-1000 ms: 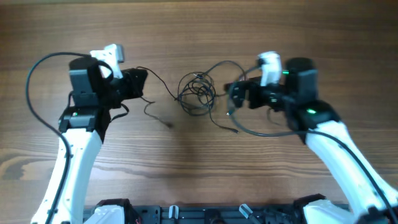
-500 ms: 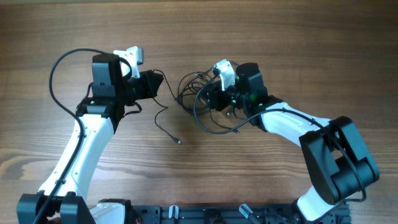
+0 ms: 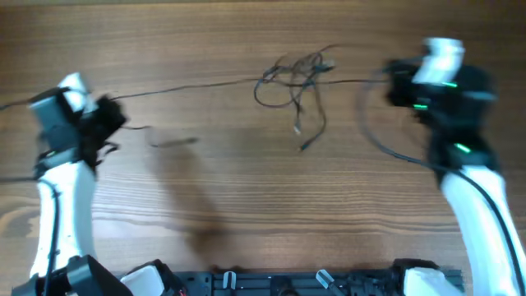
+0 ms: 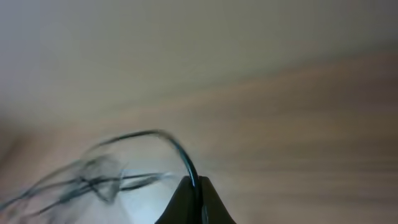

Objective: Untangle cables

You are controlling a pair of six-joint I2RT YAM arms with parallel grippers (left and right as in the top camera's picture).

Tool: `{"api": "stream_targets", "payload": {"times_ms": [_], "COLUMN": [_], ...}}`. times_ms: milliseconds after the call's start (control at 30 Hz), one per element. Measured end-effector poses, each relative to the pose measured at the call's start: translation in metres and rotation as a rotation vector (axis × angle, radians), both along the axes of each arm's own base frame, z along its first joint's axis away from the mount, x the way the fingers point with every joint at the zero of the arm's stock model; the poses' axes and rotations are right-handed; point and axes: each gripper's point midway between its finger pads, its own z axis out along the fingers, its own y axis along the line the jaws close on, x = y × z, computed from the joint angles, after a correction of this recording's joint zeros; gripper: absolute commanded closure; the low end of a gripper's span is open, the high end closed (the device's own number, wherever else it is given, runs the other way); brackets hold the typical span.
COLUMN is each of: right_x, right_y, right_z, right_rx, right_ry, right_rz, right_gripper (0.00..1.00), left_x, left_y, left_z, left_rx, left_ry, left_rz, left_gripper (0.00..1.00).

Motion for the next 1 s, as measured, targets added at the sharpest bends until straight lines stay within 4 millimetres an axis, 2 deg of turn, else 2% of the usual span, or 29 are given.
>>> {"api": "stream_targets", "payload": {"times_ms": [67, 133, 167, 333, 400, 467, 600, 667, 767, 833, 867, 900, 933, 1000], "right_x": [-0.019, -0.033, -0.039, -0.063, -0.074, -0.077, -0.071, -0.066, -0.054, -0.043, -0.038, -0.035, -0.034, -0.036], "right_y": [-0.041, -0.077, -0.093, -0.151, -0.176, -0.184, -0.175, -0.162, -0.125, -0.081, -0.055, -0.019, 0.004, 0.049], "right_z": [0.015, 0.009, 0.003, -0.027, -0.046, -0.061, -0.068, -0.067, -0.066, -0.065, -0.065, -0.065, -0.067, -0.079], "right_rx": [-0.005, 0.002, 0.01, 0.056, 0.093, 0.119, 0.133, 0.147, 0.165, 0.146, 0.128, 0.104, 0.087, 0.049], "right_ry": [-0.012, 0.026, 0.054, 0.168, 0.233, 0.278, 0.296, 0.294, 0.295, 0.296, 0.298, 0.304, 0.312, 0.351], "right_rz": [-0.116, -0.222, -0.267, -0.466, -0.566, -0.587, -0.546, -0.495, -0.344, -0.192, -0.109, -0.005, 0.056, 0.17], "right_gripper": [0.96, 0.96, 0.95, 0.96, 0.95, 0.95, 0.95, 0.95, 0.95, 0.95, 0.95, 0.95, 0.95, 0.95], "left_x": [-0.015, -0.033, -0.04, -0.06, -0.065, -0.066, -0.066, -0.063, -0.037, -0.013, 0.001, 0.006, 0.023, 0.04], "left_y": [0.038, 0.074, 0.085, 0.114, 0.121, 0.122, 0.121, 0.117, 0.098, 0.073, 0.058, 0.051, 0.024, 0.004], "left_z": [0.0, 0.0, 0.0, 0.001, 0.001, 0.0, 0.0, 0.002, 0.02, 0.039, 0.051, 0.056, 0.075, 0.102], "left_rx": [-0.032, -0.062, -0.073, -0.135, -0.156, -0.182, -0.242, -0.273, -0.261, -0.227, -0.204, -0.184, -0.16, -0.086], "left_ry": [0.0, -0.005, -0.009, -0.025, -0.031, -0.033, -0.043, -0.056, -0.14, -0.218, -0.267, -0.29, -0.362, -0.462], "left_rz": [0.131, 0.26, 0.3, 0.433, 0.477, 0.504, 0.553, 0.545, 0.39, 0.231, 0.146, 0.102, -0.015, -0.115], "left_gripper": [0.96, 0.96, 0.96, 0.96, 0.96, 0.96, 0.96, 0.96, 0.96, 0.96, 0.96, 0.96, 0.96, 0.96]}}
